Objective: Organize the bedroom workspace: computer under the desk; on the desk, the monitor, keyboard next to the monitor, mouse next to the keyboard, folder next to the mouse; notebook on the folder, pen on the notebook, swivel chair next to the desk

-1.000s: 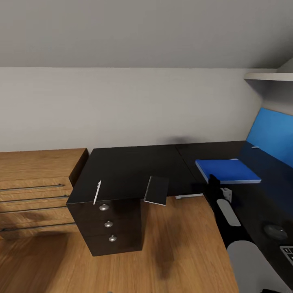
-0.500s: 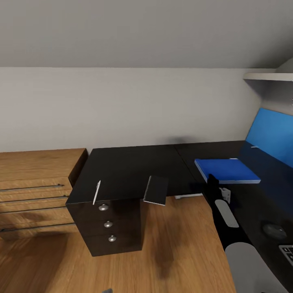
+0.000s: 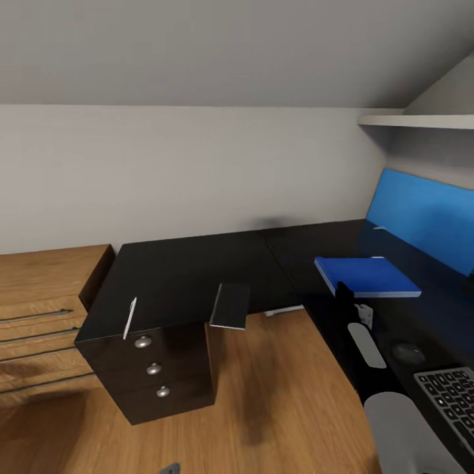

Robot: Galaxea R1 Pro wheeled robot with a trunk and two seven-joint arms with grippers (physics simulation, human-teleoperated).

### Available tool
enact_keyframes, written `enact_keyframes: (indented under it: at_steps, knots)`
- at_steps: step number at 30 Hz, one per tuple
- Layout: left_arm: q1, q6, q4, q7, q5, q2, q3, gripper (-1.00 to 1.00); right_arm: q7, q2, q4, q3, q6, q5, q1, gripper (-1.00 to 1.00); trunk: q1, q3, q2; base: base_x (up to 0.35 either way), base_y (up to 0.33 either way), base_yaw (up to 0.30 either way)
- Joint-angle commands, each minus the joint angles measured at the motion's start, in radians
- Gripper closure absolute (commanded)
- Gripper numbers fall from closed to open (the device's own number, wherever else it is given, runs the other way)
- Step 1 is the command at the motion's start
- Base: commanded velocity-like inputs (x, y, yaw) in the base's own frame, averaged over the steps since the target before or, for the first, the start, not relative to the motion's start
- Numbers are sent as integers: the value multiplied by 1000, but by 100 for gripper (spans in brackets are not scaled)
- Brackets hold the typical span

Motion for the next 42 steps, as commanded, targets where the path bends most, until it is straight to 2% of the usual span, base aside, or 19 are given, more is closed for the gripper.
enact_keyframes:
  at_steps: [1,13,23,28,37,42]
  knots:
    - [-1,-7,0,5,10,1,-6,-100,-3,0,-1,2,-4,-9,0,100,0,-2,0,0,0,-244]
    - [-1,-10,-3,9,10,1,-5,-100,-4,-3,-1,2,-3,-6,0,100,0,-5,0,0,0,-84]
    - [-1,-9,-3,12,10,0,-7,-100,-63,-9,-1,-1,76,-6,0,100,38,-36,-70,0,0,-1]
    - [-1,-9,-3,13,10,0,-7,-100,-79,-21,-1,-3,85,-9,0,100,57,-52,-105,0,0,0]
    - [-1,-9,-3,13,10,0,-7,-100,-100,-24,-1,-2,87,-9,0,100,92,-80,-168,0,0,0]
    - [-1,-9,-3,11,10,0,-7,-100,-104,-24,-1,-2,87,-9,0,100,92,-80,-168,0,0,0]
